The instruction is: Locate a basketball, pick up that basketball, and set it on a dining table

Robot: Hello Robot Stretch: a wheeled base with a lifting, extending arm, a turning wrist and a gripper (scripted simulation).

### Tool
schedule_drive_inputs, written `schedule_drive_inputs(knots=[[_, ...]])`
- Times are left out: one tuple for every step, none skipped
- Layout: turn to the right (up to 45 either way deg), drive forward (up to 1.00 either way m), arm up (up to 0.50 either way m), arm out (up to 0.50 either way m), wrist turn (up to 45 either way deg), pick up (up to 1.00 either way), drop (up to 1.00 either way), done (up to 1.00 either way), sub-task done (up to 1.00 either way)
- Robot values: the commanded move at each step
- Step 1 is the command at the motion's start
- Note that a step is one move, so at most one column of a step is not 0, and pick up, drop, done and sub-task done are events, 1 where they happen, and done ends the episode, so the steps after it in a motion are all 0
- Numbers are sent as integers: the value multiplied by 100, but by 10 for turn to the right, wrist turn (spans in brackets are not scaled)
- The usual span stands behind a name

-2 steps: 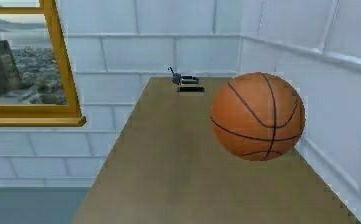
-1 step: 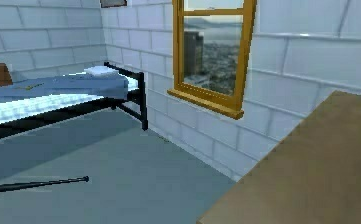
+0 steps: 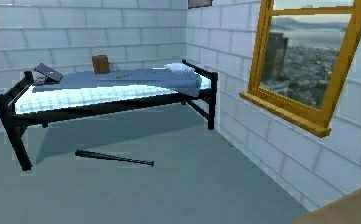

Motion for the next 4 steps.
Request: schedule_drive_inputs(knots=[[0,0,50,0,0,0,0,0,0],[0,0,38,0,0,0,0,0,0],[0,0,0,14,0,0,0,0,0],[0,0,0,0,450,0,0,0,0]])
